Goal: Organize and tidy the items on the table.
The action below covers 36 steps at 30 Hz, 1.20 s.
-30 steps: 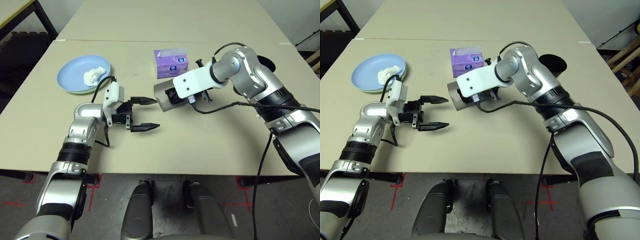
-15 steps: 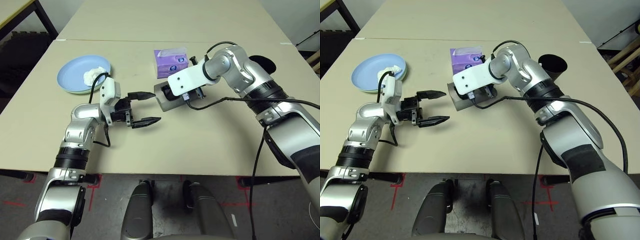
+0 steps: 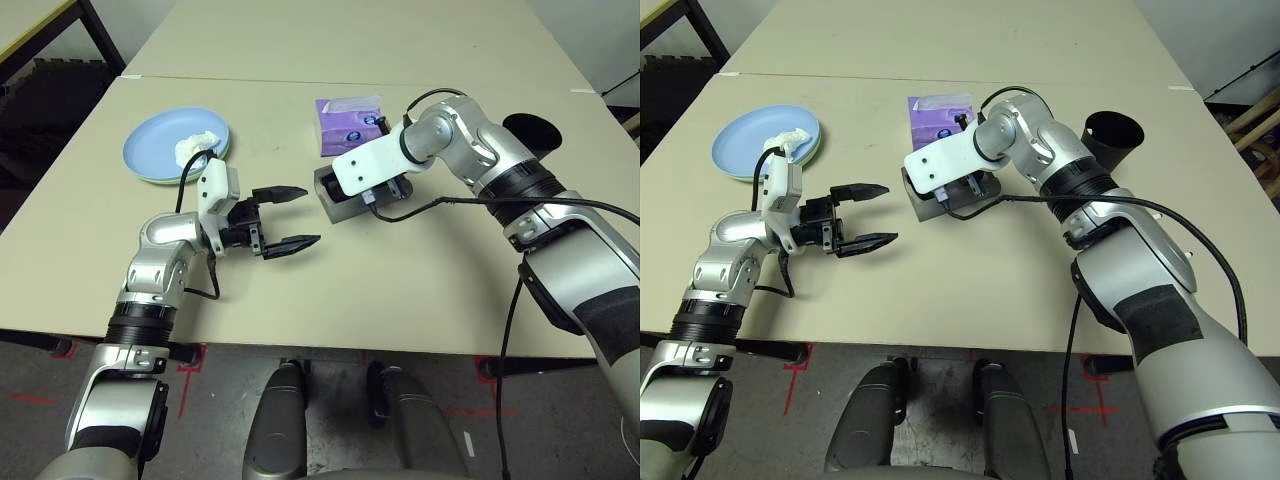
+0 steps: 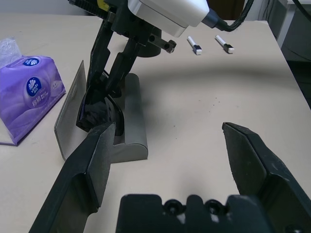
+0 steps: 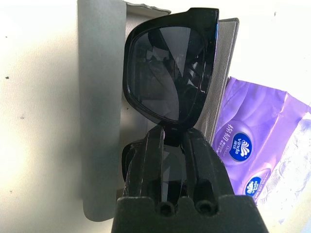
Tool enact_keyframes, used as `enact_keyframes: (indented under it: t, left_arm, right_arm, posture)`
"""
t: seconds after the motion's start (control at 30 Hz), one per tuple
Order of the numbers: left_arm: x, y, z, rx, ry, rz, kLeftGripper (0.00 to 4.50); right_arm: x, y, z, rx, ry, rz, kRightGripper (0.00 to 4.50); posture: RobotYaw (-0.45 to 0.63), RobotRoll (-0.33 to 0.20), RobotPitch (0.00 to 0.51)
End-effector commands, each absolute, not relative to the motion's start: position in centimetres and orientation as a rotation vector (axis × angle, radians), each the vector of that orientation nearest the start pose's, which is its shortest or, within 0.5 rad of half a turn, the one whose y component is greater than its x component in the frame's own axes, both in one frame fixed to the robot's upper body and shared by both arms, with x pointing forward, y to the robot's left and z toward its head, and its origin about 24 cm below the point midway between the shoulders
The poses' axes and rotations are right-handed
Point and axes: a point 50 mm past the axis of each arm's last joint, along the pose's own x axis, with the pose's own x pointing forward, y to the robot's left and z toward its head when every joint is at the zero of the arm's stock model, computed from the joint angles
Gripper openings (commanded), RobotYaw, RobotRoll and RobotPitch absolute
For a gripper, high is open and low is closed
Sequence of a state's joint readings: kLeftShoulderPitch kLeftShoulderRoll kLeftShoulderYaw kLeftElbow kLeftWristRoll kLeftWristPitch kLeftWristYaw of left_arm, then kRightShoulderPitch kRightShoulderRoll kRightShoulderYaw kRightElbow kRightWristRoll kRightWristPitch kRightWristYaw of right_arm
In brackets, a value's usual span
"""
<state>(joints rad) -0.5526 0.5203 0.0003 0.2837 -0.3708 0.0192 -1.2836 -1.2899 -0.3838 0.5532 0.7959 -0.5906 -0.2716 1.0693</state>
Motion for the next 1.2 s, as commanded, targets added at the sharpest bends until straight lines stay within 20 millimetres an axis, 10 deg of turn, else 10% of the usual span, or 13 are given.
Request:
enact_keyframes:
  t: [0.03,1.0,1.2]
  left_arm:
    - [30.88,18.37,15.73,0.29,-0.155,-1.277,4.5]
    - [31.21,18.6,15.94,0.299,-0.144,-1.272,4.5]
    - [31.32,18.69,15.85,0.303,-0.137,-1.266,4.5]
  right_arm:
    - [38.54,-6.96,22.17,-1.681,0.086,1.148,0.53]
    - [38.23,-7.5,21.56,-1.657,0.147,1.169,0.53]
    - [38.23,-7.47,22.44,-1.656,0.127,1.152,3.02]
  posture:
    - [0.23,0.0,0.203]
    - [0.21,0.0,0.197]
    - [0.21,0.0,0.191]
